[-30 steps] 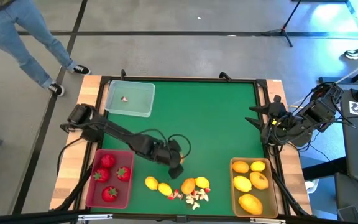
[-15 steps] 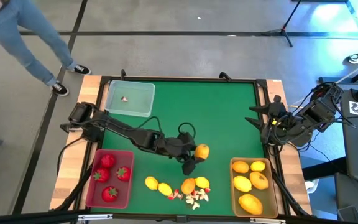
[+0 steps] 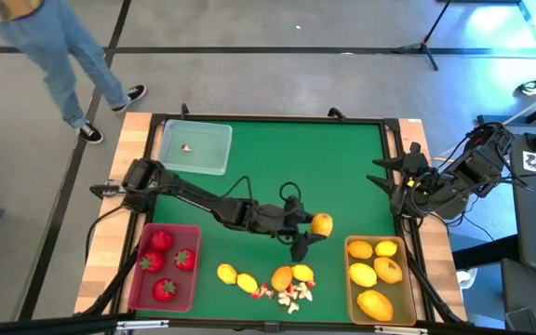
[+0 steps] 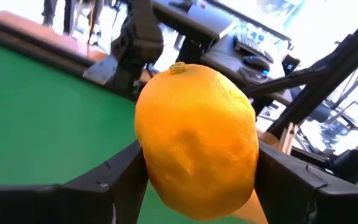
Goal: Sort produce into baskets
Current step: Put the yellow lemon into the orange bin
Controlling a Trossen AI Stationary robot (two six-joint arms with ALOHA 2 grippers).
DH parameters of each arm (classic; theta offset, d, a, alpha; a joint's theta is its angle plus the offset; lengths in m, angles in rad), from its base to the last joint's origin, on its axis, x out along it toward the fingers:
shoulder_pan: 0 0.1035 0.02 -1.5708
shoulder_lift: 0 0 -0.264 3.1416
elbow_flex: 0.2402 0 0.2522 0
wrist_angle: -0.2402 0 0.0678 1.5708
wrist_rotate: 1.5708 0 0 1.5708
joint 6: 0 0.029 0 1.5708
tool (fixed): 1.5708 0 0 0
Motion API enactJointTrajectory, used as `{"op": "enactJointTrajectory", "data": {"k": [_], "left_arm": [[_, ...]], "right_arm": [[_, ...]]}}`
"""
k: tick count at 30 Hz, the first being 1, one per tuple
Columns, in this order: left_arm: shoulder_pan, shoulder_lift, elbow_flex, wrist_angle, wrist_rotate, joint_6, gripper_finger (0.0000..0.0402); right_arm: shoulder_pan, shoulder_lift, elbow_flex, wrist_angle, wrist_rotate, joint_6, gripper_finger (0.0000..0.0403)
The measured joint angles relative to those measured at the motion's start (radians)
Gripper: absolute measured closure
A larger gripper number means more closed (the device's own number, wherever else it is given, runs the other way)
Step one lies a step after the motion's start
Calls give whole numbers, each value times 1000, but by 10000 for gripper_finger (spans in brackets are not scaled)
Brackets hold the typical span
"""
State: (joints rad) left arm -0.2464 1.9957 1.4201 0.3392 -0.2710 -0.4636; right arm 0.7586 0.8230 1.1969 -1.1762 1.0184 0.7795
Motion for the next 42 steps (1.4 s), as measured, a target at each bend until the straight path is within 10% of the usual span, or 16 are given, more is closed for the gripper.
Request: {"op": "enactJointTrajectory", "data": {"k": [27, 42], "left_arm": [[-10, 543, 686, -5, 94, 304, 153], [-10, 635, 788, 9, 142, 459, 153]], "right_arm": [[0, 0, 0, -1, -7, 0, 182], [0, 2, 0, -3, -7, 0, 182]]}}
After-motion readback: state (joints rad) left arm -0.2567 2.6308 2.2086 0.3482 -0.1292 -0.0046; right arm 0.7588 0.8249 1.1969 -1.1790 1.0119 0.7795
